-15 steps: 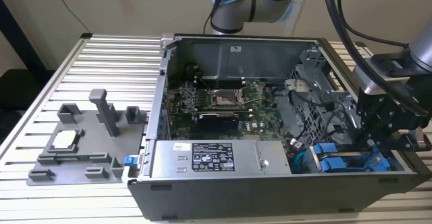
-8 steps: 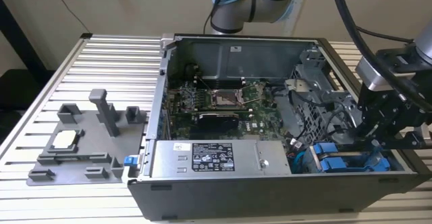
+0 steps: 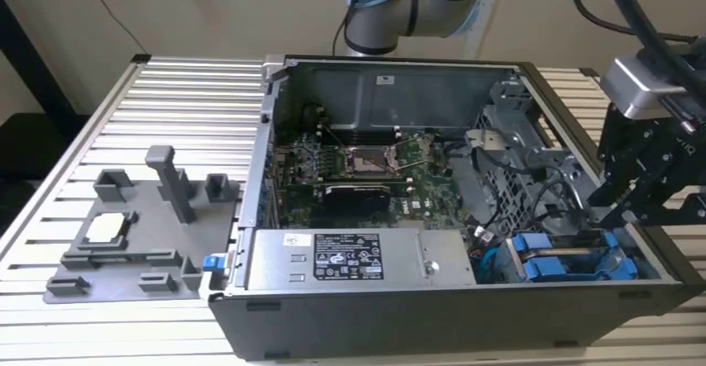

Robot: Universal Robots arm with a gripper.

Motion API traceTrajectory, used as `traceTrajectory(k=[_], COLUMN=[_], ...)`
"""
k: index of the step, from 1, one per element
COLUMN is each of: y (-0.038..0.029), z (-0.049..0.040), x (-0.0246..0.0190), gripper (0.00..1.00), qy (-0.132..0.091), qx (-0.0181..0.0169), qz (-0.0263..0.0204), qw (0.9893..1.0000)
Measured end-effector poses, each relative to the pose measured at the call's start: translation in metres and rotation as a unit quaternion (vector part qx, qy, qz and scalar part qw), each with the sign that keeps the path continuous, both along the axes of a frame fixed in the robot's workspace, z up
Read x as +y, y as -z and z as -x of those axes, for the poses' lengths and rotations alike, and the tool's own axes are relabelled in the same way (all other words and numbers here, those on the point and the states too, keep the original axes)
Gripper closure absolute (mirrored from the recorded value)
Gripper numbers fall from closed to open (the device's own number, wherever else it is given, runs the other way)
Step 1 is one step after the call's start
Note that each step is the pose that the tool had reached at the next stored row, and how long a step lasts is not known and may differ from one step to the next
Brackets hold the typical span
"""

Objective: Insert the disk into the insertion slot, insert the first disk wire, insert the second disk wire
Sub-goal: 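Insert the first disk wire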

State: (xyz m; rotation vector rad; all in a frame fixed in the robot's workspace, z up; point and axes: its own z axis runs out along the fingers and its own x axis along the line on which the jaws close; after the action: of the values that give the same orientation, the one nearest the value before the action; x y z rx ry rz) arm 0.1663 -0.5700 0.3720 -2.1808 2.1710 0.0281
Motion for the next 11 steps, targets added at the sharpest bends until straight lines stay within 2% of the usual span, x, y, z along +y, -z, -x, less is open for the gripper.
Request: traceTrajectory(k=[9, 11], y=[-0.0381, -0.0410], z=[0.0003, 0.0003], x=[0.0000, 0.0000], gripper=[0.67, 0.67], qy=[0.000, 0.000], qx=[0.0000, 0.0000], qz=[-0.0012, -0.0012], qw=[1.0000, 1.0000])
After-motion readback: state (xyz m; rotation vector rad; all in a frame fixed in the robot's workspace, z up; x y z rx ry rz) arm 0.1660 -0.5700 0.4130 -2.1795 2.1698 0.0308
